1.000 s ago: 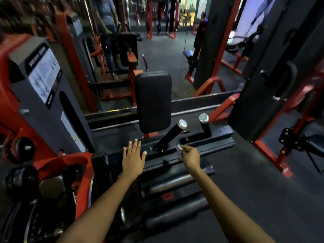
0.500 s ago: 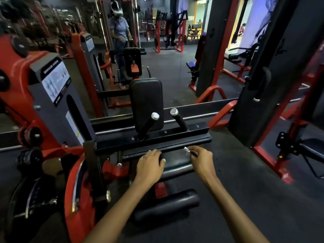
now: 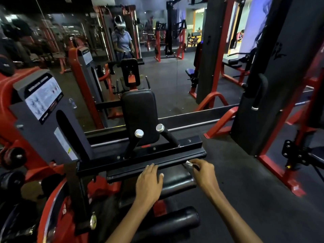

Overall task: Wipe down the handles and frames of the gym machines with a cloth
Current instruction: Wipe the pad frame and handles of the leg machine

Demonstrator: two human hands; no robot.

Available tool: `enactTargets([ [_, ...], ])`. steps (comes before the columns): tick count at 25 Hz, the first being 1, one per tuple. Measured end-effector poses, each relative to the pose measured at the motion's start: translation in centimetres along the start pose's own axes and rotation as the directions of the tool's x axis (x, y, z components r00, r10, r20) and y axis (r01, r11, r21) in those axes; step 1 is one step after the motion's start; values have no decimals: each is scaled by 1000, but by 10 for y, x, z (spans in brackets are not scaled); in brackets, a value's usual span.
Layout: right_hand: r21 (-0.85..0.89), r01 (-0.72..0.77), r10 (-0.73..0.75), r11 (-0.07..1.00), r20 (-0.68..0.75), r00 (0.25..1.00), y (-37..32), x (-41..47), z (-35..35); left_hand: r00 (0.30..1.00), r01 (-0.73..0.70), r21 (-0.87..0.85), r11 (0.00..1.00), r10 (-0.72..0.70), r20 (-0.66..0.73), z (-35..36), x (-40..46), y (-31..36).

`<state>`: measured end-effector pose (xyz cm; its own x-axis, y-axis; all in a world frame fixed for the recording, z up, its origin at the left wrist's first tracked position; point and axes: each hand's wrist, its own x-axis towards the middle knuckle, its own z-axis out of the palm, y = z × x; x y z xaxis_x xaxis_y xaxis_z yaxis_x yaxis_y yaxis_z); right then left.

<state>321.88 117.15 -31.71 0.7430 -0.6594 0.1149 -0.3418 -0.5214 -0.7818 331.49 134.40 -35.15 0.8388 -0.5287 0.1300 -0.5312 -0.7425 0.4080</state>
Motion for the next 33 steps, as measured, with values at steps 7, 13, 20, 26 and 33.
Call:
enactTargets([
  [7, -41, 98, -95, 994, 63, 993, 28, 97, 10, 989, 130, -69, 989, -135, -67, 43, 89, -3],
  [13, 109, 488, -475, 866, -121, 871, -6, 146, 45, 969, 218, -4, 976, -217, -115, 69, 137, -36],
  [20, 28, 787, -743, 617, 352, 569, 43, 182, 66, 960, 270, 145, 952, -254, -118, 96, 150, -49],
  [26, -35, 814, -791, 580, 214, 573, 53, 181, 49, 960, 254, 153, 955, -230, -160, 102, 150, -51],
  [33, -74, 964, -873, 256, 411, 263, 60, 210, 69, 965, 237, 212, 948, -205, -164, 106, 151, -56],
])
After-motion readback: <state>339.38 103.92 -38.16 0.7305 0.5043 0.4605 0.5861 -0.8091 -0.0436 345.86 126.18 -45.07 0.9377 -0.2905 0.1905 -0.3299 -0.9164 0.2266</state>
